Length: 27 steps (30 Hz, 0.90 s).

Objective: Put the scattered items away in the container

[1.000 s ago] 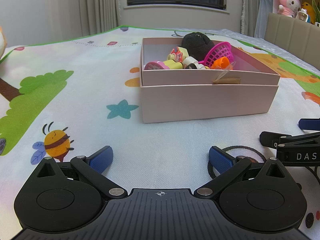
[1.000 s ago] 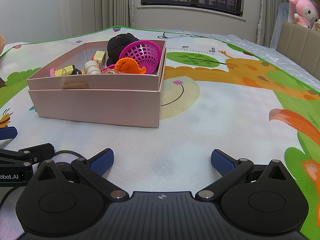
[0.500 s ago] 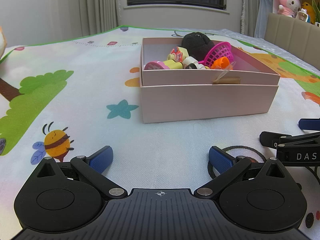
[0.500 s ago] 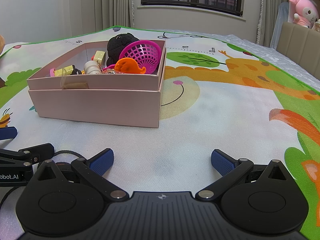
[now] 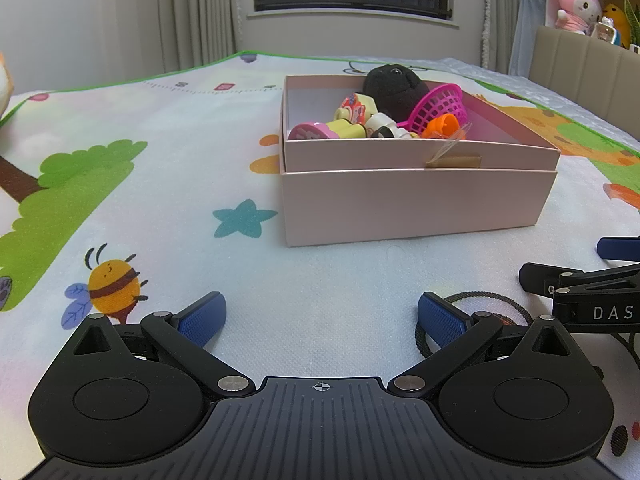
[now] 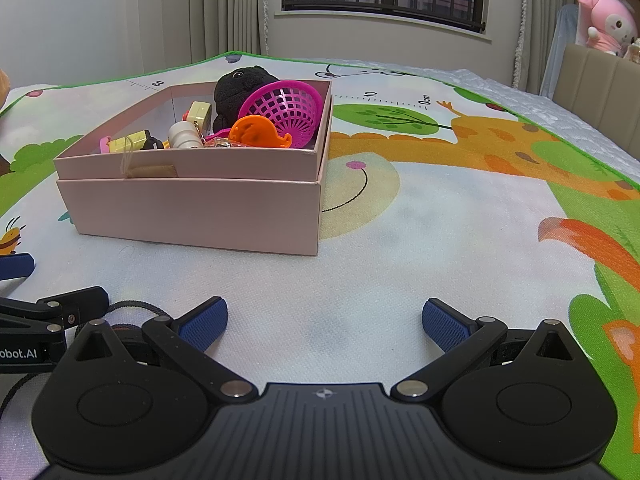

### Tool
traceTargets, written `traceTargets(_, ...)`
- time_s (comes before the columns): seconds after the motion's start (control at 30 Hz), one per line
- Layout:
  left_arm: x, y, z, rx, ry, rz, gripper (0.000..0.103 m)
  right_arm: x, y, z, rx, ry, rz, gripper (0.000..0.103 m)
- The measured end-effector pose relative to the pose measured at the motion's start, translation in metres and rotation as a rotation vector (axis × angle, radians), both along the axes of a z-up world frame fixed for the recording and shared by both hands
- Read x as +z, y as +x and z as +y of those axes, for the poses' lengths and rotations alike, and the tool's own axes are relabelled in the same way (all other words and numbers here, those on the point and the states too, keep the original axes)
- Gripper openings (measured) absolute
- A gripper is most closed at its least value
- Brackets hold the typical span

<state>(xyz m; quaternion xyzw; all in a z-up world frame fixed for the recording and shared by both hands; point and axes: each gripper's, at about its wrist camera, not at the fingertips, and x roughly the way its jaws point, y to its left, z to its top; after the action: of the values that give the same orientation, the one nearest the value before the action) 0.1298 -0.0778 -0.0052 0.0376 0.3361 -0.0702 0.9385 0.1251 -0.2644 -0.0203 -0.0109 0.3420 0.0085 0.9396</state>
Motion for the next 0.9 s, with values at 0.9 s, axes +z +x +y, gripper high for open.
traceTargets(0.9, 0.0046, 0.0045, 0.0023, 0.004, -0.020, 0.052, 0.103, 0.0001, -0.0001, -0.0001, 0.000, 0.000, -0.001, 0.103)
